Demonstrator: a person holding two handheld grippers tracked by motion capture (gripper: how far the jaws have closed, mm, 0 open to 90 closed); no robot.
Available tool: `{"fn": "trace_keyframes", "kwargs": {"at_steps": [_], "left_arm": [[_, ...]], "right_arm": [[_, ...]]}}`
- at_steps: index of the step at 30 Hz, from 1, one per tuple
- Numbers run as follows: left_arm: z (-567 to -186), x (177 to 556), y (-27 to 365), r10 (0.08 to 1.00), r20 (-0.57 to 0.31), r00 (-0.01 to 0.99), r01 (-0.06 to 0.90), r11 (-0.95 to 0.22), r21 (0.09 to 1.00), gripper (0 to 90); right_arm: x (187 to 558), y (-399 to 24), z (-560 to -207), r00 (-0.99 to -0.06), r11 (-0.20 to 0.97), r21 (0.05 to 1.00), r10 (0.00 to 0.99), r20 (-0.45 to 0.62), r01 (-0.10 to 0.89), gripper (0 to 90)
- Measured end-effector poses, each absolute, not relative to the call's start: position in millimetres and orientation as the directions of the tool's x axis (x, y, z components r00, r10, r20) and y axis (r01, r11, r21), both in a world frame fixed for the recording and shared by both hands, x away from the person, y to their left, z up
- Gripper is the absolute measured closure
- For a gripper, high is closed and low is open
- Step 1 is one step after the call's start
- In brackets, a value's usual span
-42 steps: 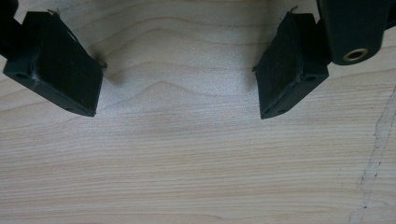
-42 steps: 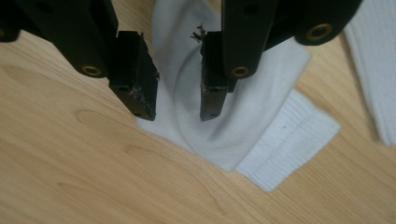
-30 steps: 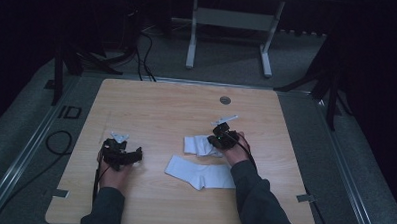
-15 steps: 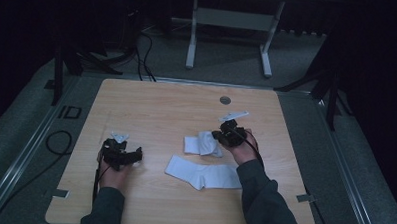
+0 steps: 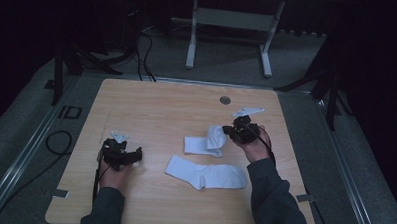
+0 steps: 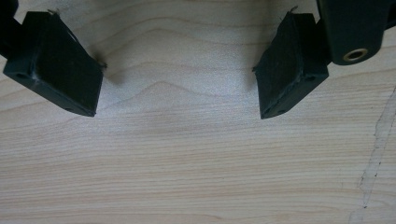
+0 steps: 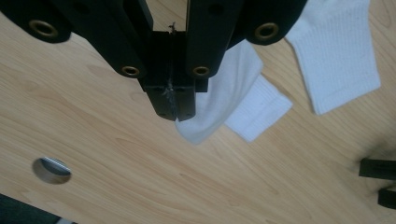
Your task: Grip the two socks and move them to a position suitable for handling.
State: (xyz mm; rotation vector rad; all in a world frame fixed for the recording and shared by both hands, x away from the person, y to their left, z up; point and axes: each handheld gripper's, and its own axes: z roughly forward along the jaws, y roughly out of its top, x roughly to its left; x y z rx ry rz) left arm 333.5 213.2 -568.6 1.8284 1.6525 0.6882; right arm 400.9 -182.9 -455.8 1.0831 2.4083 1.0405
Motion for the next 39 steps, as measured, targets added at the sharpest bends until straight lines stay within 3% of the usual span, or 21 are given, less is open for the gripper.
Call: {"fn": "trace_keyframes", "kwargs": {"at_steps": [11,39], "left_arm": [[-568.4,333.4,213.5,0.995,0.0,0.104,0.7,-0.074,0.711,14.5],[-568.4,333.4,213.4,0.995,-0.001,0.104,0.701,-0.073,0.71,14.5]], "right_arm": [[399.2,-215.6,-453.4,-0.634,0.44,0.705,0.773,0.018,0.556,89.7],[370.4,-251.1,-453.8,-0.606,0.415,0.686,0.794,0.047,0.597,89.2]]}}
